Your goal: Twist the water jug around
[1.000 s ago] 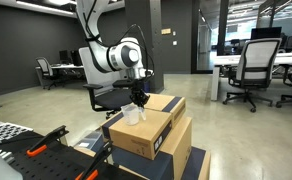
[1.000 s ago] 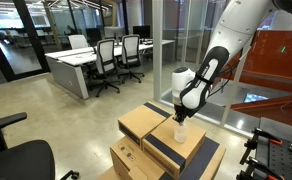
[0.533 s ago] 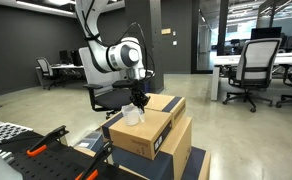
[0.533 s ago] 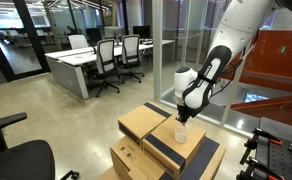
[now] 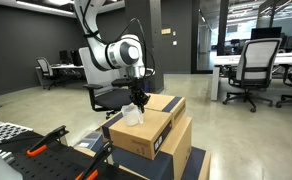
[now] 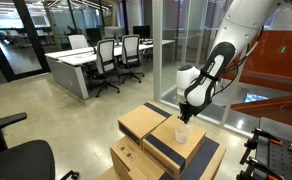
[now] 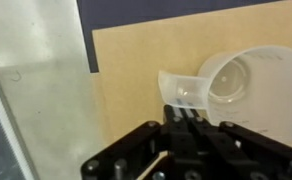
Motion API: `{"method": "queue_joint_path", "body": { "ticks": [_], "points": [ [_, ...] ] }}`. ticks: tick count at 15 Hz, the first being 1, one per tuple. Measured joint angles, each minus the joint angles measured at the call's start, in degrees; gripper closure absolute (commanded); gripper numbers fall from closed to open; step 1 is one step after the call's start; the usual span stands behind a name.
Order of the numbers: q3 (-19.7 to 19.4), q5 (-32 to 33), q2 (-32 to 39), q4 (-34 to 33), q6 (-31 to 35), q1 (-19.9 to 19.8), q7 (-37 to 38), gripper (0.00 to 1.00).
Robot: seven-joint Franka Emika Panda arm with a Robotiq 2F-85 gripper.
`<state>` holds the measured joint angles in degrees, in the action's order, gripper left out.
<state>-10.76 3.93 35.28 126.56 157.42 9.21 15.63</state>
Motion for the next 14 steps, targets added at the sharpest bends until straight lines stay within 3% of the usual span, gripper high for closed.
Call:
{"method": "queue_joint_path", "body": {
  "ticks": [14],
  "points": [
    [0.17,0.04,-7.0,3.27,1.11,-0.93,-0.09,0.94]
  ]
}}
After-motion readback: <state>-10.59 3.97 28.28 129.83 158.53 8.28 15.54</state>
